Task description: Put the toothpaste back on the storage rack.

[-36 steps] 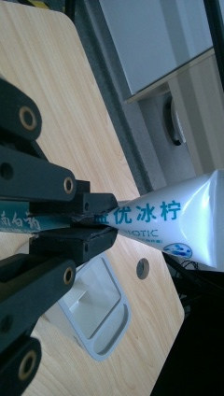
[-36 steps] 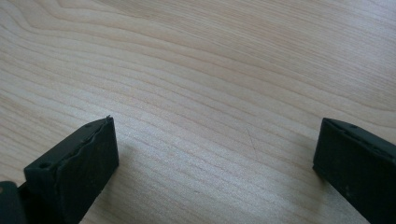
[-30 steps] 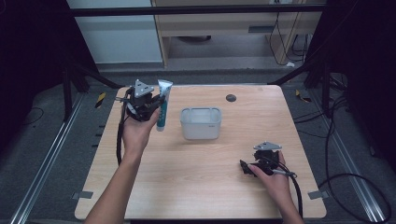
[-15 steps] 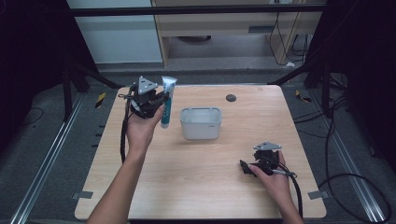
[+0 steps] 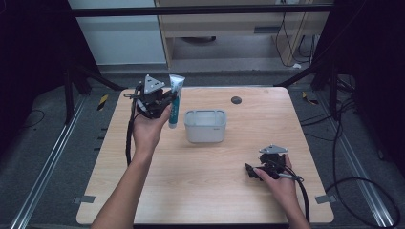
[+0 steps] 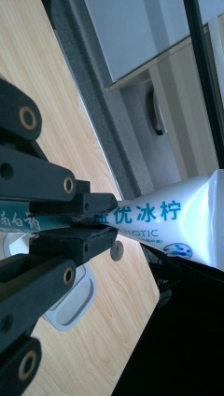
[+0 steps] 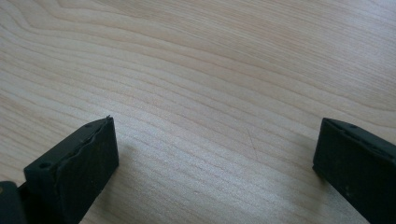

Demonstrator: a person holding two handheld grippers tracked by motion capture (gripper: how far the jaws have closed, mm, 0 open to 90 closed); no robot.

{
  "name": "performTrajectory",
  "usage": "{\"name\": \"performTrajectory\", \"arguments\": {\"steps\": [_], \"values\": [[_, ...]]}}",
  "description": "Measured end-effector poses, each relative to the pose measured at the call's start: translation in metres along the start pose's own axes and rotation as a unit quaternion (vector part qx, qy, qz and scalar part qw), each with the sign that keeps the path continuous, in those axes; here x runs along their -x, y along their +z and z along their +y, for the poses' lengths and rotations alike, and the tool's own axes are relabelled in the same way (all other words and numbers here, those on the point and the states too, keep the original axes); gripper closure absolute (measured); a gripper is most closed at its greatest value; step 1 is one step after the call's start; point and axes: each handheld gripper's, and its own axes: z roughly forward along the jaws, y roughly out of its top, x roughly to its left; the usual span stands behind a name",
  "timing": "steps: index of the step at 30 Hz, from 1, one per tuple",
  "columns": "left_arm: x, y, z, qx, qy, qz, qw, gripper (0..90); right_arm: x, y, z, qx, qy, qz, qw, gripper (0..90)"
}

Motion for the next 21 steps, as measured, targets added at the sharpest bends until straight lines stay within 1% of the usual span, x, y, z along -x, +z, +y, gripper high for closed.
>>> {"name": "performTrajectory", "arguments": {"steps": [5,8,11,19,21], "values": [[0.002,0.002,0.004,0.004,0.002,-0.004,1.0,82.5,0.0,0.0,0.0,0.0,0.0,0.0,1.0,0.4],[0.003,0.004,0.007,0.004,0.0,-0.008,1.0,82.5,0.0,0.0,0.0,0.0,0.0,0.0,1.0,0.4],[0.004,0.007,0.01,0.01,-0.006,-0.015,0.9998,82.5,0.0,0.0,0.0,0.0,0.0,0.0,1.0,0.4],[0.007,0.009,0.018,0.019,-0.002,-0.016,0.9997,82.5,0.0,0.0,0.0,0.0,0.0,0.0,1.0,0.4],[0.007,0.011,0.019,0.019,-0.005,-0.017,0.9997,82.5,0.0,0.0,0.0,0.0,0.0,0.0,1.0,0.4]]}}
